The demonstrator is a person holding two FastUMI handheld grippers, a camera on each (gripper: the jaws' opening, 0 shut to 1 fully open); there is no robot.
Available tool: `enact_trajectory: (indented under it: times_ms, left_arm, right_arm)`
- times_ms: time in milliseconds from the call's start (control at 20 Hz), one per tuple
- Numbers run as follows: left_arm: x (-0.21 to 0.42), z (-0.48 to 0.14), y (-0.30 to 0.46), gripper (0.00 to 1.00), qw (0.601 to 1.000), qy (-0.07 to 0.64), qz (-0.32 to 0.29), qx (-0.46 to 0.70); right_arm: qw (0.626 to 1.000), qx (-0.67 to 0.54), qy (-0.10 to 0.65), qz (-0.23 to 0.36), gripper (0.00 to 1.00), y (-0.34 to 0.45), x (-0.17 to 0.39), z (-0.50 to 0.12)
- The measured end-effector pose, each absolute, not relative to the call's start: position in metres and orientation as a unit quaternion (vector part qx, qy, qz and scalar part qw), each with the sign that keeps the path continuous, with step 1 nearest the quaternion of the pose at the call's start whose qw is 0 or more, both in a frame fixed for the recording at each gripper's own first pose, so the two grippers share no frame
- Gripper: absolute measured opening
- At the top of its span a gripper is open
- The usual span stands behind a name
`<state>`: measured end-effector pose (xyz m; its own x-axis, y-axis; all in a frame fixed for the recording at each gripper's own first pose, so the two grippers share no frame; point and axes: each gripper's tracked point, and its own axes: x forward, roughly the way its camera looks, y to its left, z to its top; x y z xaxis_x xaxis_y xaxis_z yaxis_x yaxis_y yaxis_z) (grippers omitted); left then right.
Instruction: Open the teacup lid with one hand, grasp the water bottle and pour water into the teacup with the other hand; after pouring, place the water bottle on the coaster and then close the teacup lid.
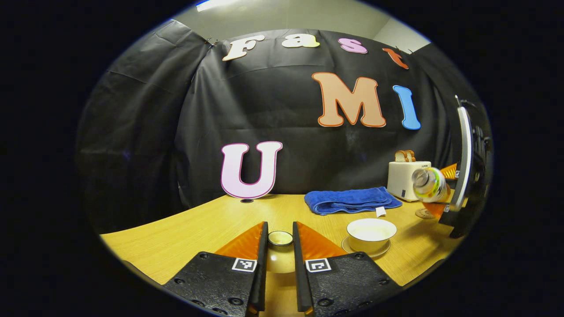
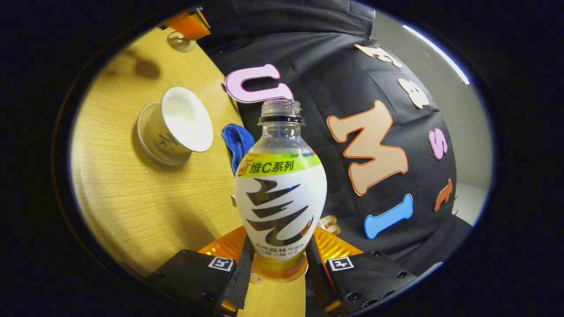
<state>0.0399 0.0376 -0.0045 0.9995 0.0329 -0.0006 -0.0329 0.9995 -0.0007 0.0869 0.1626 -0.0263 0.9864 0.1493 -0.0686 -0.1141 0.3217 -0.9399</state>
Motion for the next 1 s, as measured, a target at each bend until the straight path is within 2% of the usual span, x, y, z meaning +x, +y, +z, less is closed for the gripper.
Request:
enact_trajectory:
  times_ms: [250, 800, 1000]
  left_arm:
    - [0.04, -0.005, 0.038, 0.25, 1.0, 0.0, 0.016, 0.0]
    - [0.04, -0.005, 0.038, 0.25, 1.0, 0.0, 0.015, -0.001]
    - [0.04, -0.004, 0.038, 0.25, 1.0, 0.001, 0.014, -0.001]
  right_arm:
    - [0.758, -0.648, -0.027, 0.062, 0.63, 0.171, 0.101, -0.036]
    - [0.629, -0.77, -0.102, 0.017, 0.63, 0.167, 0.112, -0.018]
    - [0.615, -0.782, -0.105, 0.014, 0.61, 0.167, 0.114, -0.016]
